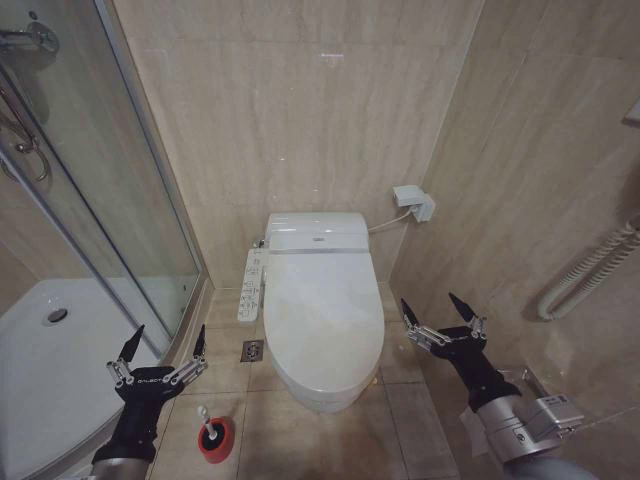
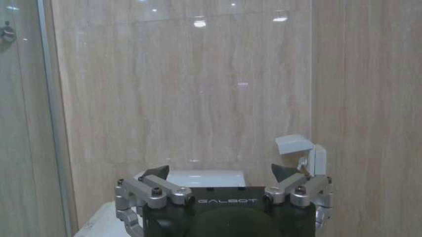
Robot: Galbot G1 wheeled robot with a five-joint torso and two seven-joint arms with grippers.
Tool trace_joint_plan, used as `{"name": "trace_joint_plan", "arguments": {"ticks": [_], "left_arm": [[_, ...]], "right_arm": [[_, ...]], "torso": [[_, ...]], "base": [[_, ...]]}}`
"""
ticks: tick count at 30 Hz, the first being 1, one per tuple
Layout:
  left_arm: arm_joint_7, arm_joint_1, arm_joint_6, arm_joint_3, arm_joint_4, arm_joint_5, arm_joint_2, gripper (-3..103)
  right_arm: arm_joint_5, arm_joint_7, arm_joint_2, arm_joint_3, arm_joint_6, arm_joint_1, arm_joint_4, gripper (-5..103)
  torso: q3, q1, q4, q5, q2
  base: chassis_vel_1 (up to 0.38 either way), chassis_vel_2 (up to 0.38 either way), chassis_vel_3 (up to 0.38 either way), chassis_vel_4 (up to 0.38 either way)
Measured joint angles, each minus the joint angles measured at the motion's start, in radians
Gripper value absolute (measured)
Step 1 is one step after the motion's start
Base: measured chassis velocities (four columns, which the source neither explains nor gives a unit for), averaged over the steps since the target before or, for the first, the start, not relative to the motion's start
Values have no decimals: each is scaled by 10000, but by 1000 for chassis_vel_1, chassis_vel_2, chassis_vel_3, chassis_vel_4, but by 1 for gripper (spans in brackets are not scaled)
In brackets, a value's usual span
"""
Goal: Open the toilet lid, clean the toilet bowl with a toilet brush, close the toilet lid, and flush.
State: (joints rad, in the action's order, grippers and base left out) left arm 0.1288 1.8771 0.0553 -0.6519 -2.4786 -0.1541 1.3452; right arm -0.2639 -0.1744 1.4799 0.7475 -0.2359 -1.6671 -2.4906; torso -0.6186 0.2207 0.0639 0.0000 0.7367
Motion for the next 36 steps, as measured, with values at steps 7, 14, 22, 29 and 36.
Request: {"name": "trace_joint_plan", "arguments": {"ticks": [7, 14, 22, 29, 36], "left_arm": [[0, 0, 0, 0, 0, 0, 0, 100], [0, 0, 0, 0, 0, 0, 0, 100], [0, 0, 0, 0, 0, 0, 0, 100], [0, 0, 0, 0, 0, 0, 0, 100], [0, 0, 0, 0, 0, 0, 0, 100]], "right_arm": [[0, 0, 0, 0, 0, 0, 0, 100], [0, 0, 0, 0, 0, 0, 1, 100], [0, 0, 0, 0, 0, 0, 1, 100], [0, 0, 0, 0, 0, 0, 1, 100], [0, 0, 0, 0, 0, 0, 1, 100]], "torso": [[0, 0, 0, 0, 0], [0, 0, 0, 0, 0], [0, 0, 0, 0, 0], [0, 0, 0, 0, 1], [0, 0, 0, 0, 1]], "base": [[0, 0, 0, 0], [0, 0, 0, 0], [0, 0, 0, 0], [0, 0, 0, 0], [0, 0, 0, 0]]}}
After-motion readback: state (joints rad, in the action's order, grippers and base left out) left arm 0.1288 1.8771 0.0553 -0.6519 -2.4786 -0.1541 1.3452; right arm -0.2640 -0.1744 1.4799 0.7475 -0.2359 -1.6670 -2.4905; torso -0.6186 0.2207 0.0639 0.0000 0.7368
